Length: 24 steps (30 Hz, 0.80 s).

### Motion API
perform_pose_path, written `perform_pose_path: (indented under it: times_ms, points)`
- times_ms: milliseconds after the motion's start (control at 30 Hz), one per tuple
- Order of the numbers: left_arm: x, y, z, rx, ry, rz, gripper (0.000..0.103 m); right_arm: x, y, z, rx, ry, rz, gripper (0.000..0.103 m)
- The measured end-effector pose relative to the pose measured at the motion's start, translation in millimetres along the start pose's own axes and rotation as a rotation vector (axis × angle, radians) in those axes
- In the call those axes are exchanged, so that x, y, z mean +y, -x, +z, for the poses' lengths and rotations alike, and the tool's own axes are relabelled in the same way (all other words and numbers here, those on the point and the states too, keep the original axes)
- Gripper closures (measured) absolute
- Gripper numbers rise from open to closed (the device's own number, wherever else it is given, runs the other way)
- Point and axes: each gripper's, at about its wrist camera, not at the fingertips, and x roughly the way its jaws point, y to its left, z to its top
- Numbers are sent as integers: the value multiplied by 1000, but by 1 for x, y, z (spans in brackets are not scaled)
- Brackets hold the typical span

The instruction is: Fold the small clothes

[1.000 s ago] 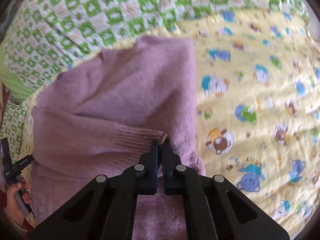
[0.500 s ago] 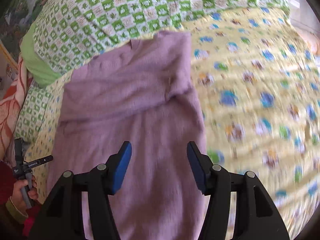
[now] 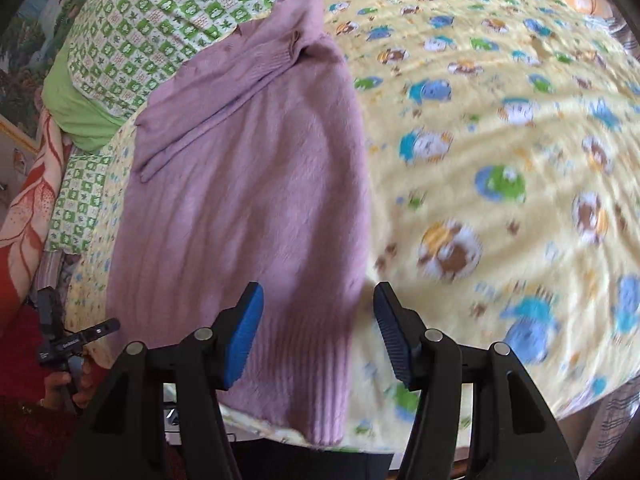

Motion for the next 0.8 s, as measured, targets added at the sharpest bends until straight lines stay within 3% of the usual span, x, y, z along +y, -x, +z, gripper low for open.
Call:
perform_pose_path:
  times_ms: [100,200,300,367,433,467,500,633,800]
  points:
    - [-1,-1,-1,-8,7,-15,18,3,-2,-15,12,5,43,45]
    - [-3,-1,-2,-33,33,-5,29,4,-5,-26,1,-14,70,45]
    - [2,4,-3,-40,24,-20,52,4,-6,-30,-15,-43,96,46]
    - [3,5,-3,-38,3,-22,72,5,-7,-32,-13,-36,89,56]
    - [6,6,-3,-30,-4,-33,87,4,-8,-31,-4,-24,72,78]
    - [8,8,-4,-30,2,-49,92,2,-9,-30,2,-33,77,84]
    - [9,11,-5,-33,6,-63,93,-2,-9,-29,9,-51,89,93]
    - [10,24,-3,-64,-2,-82,96,-8,-1,-25,1,-73,130,94]
    - [6,44,20,-131,16,-116,96,0,18,-12,-71,-77,224,95]
